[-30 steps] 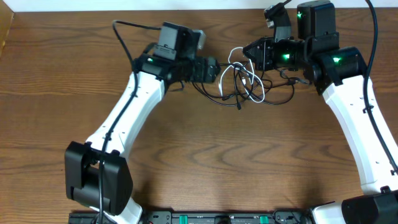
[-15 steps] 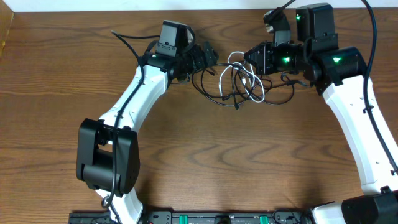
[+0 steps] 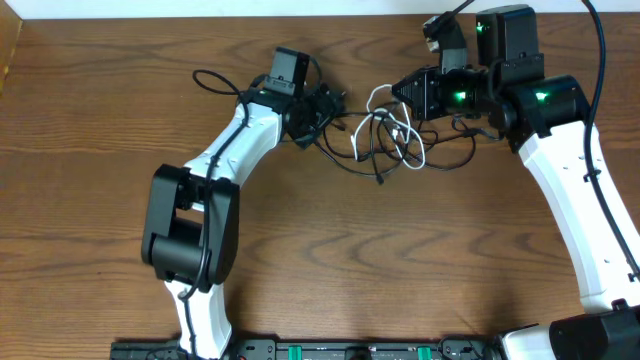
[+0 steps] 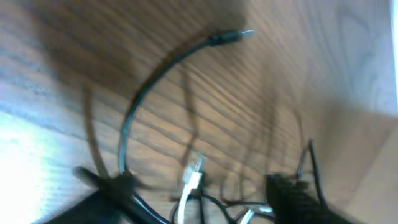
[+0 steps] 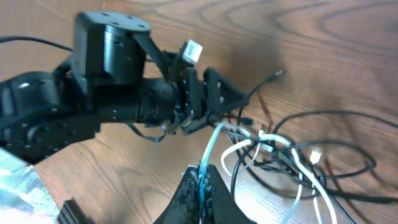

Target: Untangle cables

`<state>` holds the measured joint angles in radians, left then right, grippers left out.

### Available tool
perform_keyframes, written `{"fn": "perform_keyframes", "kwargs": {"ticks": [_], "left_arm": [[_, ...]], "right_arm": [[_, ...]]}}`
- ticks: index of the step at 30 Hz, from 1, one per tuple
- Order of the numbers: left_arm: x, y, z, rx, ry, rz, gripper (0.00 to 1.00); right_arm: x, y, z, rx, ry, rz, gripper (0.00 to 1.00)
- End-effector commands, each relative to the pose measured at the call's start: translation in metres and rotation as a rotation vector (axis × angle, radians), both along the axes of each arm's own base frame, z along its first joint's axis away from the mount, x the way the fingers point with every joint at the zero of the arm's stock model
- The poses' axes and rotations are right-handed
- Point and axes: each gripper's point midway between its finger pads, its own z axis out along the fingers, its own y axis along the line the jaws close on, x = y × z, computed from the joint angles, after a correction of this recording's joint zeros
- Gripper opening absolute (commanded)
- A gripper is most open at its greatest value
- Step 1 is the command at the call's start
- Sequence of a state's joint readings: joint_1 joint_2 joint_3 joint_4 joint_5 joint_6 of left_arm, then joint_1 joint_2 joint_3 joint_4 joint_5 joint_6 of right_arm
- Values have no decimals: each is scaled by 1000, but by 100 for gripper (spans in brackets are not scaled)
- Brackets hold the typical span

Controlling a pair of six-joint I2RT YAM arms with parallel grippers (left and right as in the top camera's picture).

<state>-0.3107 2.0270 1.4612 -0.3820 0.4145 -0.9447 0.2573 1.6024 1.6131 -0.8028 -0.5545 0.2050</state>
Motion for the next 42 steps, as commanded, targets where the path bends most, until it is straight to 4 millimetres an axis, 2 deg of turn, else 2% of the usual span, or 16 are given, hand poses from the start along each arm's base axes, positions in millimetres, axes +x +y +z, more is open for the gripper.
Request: {"fn": "perform_keyframes", "kwargs": {"ticks": [1, 4, 6, 15, 19, 21, 24, 27, 30, 32, 35, 38, 40, 42], "left_arm": [[5, 9, -18, 70, 10, 23, 32], [1, 11, -23, 97, 8, -21, 13], [-2, 13, -25, 120, 2, -58, 8], [-10, 24, -32, 194, 26, -83, 8], [-12, 25, -33, 202, 24, -100, 8], [-11, 25, -33, 213, 9, -128, 7], [-8, 26, -29, 245, -52, -217, 8], [-3, 31, -9, 263, -127, -264, 7], [2, 36, 40, 276, -261, -306, 7], [2, 36, 69, 283, -336, -321, 7], [-7, 36, 133, 272, -484, -319, 8], [-20, 35, 180, 240, -588, -321, 7], [-29, 37, 205, 235, -641, -311, 7], [-34, 39, 216, 232, -664, -307, 8]], "right_arm": [[-2, 8, 19, 41, -72, 67, 1], [2, 5, 33, 54, -125, 59, 1], [7, -1, 50, 65, -171, 40, 1], [27, -56, 163, 183, -415, -92, 1], [28, -76, 199, 196, -508, -139, 1], [26, -79, 204, 194, -512, -145, 1], [24, -75, 182, 167, -439, -130, 1], [22, -73, 151, 125, -351, -109, 3], [21, -73, 122, 88, -268, -90, 8], [20, -72, 111, 68, -237, -75, 12], [21, -69, 88, 26, -193, -31, 20], [23, -61, 67, -9, -162, 26, 25], [27, -52, 48, -26, -127, 68, 27], [30, -43, 31, -39, -102, 109, 30]]}}
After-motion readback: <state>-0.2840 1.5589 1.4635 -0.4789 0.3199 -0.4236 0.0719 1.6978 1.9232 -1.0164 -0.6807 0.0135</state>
